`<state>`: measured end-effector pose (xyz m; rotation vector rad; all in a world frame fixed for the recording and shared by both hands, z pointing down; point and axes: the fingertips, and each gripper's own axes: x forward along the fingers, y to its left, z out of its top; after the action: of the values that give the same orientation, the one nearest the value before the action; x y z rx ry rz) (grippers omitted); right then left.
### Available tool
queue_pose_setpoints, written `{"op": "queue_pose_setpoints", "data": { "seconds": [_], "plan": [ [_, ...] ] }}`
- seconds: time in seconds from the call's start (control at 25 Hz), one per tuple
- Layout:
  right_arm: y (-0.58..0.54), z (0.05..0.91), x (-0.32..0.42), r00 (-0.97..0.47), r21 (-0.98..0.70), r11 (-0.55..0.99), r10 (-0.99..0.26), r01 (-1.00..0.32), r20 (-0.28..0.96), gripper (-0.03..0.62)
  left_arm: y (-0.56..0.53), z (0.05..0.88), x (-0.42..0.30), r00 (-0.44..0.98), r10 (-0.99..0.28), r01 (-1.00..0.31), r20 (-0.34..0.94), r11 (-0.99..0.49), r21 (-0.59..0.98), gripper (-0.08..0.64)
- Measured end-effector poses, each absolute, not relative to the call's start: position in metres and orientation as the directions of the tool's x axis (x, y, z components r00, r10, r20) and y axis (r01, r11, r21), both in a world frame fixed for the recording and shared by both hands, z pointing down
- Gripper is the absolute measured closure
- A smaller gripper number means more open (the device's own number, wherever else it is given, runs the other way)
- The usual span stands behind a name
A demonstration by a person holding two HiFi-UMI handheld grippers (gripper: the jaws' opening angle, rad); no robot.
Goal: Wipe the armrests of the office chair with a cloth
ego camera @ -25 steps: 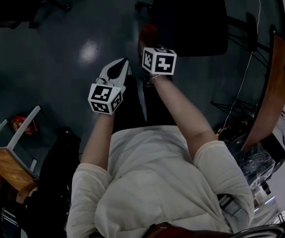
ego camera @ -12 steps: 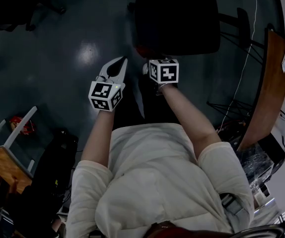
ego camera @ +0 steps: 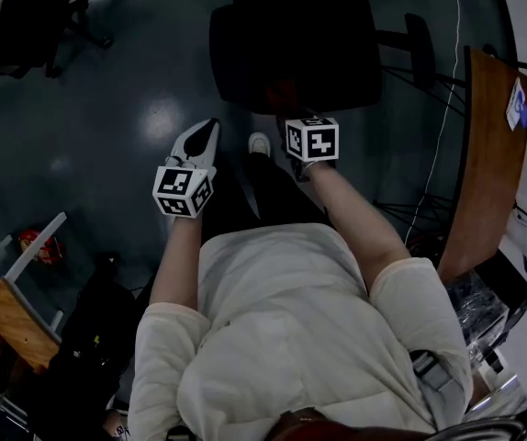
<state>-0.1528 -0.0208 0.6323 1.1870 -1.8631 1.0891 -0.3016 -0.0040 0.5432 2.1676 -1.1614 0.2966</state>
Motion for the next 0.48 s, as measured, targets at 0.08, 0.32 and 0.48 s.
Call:
{"op": "queue_pose_setpoints", "data": {
  "seconds": [0.08,0.32,0.48],
  "plan": [
    [-0.023,0.612,-0.138,-0.370,-0.288,0.249,-0.413,-0.925,0.832,0.543,-0.003,0.528,-0.293,0.582,-0.675,-0.808,0.454,-0.414,0.420,0.543],
    [-0.021,0.532,-0.096,-0.321,-0.175,0.293,-0.588,-0.940,0.742,0.543,-0.004,0.449,-0.280,0.568,-0.764,-0.813,0.306,-0.463,0.353,0.543],
    [-0.020,0.479,-0.072,-0.274,-0.059,0.317,-0.695,-0.947,0.665,0.543,-0.005,0.402,-0.270,0.573,-0.790,-0.812,0.218,-0.513,0.277,0.543]
  ]
}}
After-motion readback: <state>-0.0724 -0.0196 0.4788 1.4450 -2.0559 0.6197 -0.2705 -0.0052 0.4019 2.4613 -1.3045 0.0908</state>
